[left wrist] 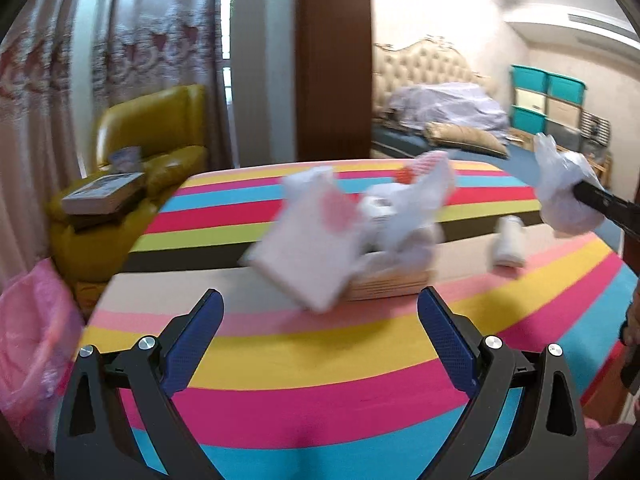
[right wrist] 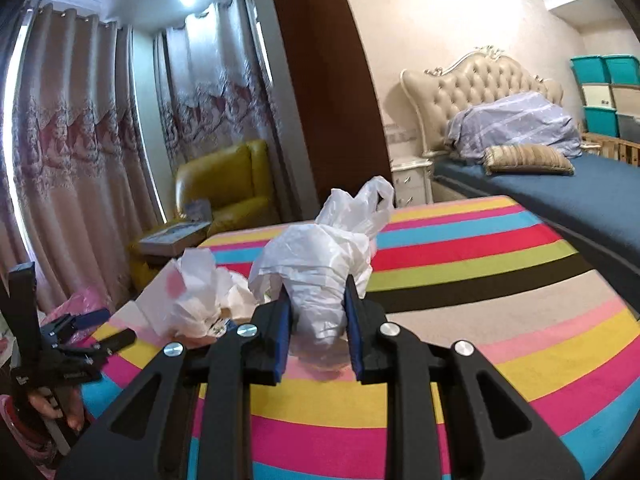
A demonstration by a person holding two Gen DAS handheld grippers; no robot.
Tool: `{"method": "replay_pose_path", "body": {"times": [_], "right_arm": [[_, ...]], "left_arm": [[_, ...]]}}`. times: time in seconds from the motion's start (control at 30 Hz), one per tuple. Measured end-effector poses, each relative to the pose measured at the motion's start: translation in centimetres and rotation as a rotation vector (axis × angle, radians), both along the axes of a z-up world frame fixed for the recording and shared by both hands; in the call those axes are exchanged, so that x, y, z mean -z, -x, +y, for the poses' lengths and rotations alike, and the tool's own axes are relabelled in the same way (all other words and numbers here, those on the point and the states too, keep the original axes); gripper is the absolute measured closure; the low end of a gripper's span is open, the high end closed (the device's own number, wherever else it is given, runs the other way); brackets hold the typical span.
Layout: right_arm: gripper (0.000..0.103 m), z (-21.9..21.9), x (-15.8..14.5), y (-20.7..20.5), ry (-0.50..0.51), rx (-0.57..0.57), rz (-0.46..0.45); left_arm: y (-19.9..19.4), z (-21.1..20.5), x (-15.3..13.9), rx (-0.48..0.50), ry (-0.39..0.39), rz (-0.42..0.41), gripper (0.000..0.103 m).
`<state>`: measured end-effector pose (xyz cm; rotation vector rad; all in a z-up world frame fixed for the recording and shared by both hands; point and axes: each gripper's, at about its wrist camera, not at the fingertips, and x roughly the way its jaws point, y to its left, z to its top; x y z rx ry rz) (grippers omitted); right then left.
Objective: Collect trash
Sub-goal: 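Grasp the white folded tissue with the left tool while the right tool holds the bag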
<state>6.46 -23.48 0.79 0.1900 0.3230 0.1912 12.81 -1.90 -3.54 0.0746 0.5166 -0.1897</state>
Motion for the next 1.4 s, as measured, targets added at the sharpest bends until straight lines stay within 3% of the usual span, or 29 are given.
{"method": "replay_pose_path", "body": {"times": [0.2, 0.37, 0.57, 0.9, 0.97, 1.03, 1.07, 1.13, 1.4], "right_arm": [[0.08, -2.6, 0.1, 1.4, 0.021, 0.066, -0.008], [0.08, -5.2, 1.3, 1.9, 0.038, 0.122, 0.037], [0.08, -7.6, 2.3, 1.8, 0.031, 0.156, 0.074], [0.079, -9.2, 3.2, 2.7, 0.036, 0.175, 0.087], [0.079, -9.4, 3.5, 2.9, 0.031, 0.176, 0.093], [0.079, -9.5, 3.7, 2.8, 0.034, 0.176, 0.103], [0.079, -9.4, 3.7, 2.8, 0.034, 0.175, 0.105], [0.079, -9.1, 3.7, 2.7, 0.038, 0.173, 0.111], [0.079, -8.3, 3.9, 3.0, 0.061, 0.147, 0.114]], "left_arm": [[-0.5, -5.5, -0.2, 0.108, -0.027, 0.001, 0.012], [-2.4, -10.3, -0.1, 0.179, -0.011, 0.056, 0.012], [-5.4, -16.1, 0.5, 0.238, -0.059, 0.106, 0.012], [-11.0, -21.6, 3.1, 0.274, -0.132, 0.267, 0.028], [-11.6, -22.4, 3.8, 0.282, -0.16, 0.291, 0.034], [-11.9, -22.8, 4.2, 0.299, -0.149, 0.32, 0.048], [-11.7, -22.5, 4.0, 0.3, -0.147, 0.318, 0.061], [-10.9, -22.6, 3.8, 0.309, -0.175, 0.296, 0.067], [-6.0, -20.0, 1.8, 0.298, -0.126, 0.17, 0.069]]}}
